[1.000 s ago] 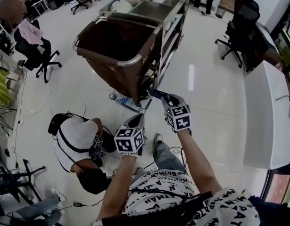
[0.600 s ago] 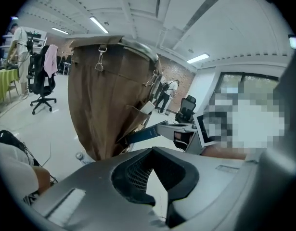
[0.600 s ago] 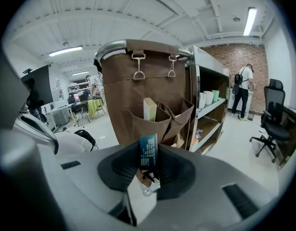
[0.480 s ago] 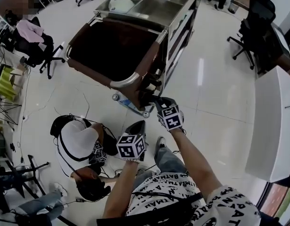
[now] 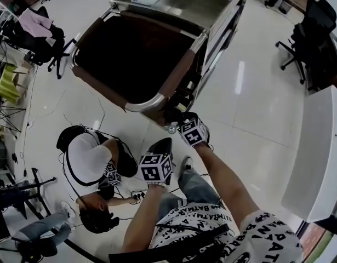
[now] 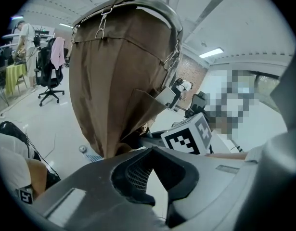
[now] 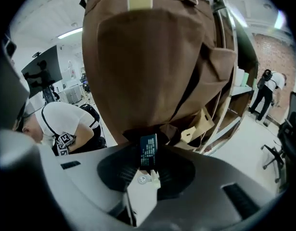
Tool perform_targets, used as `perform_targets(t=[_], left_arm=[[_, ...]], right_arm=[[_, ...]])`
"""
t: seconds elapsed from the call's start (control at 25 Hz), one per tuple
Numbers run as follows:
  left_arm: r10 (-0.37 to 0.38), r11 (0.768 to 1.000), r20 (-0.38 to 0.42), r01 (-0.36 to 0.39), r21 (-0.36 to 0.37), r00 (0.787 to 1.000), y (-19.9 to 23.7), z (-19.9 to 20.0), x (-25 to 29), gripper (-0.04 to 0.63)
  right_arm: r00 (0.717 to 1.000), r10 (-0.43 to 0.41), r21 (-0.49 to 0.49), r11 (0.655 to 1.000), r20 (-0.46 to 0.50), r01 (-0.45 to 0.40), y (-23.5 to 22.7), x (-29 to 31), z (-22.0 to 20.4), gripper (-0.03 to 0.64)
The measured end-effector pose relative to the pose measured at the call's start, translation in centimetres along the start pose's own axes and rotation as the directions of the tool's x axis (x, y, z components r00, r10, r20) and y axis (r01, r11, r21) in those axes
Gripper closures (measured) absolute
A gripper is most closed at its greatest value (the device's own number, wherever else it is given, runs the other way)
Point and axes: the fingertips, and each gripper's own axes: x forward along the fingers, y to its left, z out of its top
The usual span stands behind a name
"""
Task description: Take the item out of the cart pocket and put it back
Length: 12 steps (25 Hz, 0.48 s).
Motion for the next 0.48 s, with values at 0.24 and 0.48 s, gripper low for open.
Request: perform_targets(t=[0.24, 0.48], left_arm=[[0.019, 0.999, -0.019, -0.02, -0.028, 1.0, 1.5, -0.4, 0.9, 0.595], [0.013, 1.0, -0.027, -0.013, -0.025, 1.0, 2.3, -0.6, 1.0, 0.595]], right_arm=[[0.998, 0.018, -0.062, 0.998, -0.066, -0.022, 0.1, 3.6, -1.2, 0.522], [0.997, 0.004, -0.047, 0.999, -0.075, -0.007, 0.0, 4.3, -1.6, 0.507]])
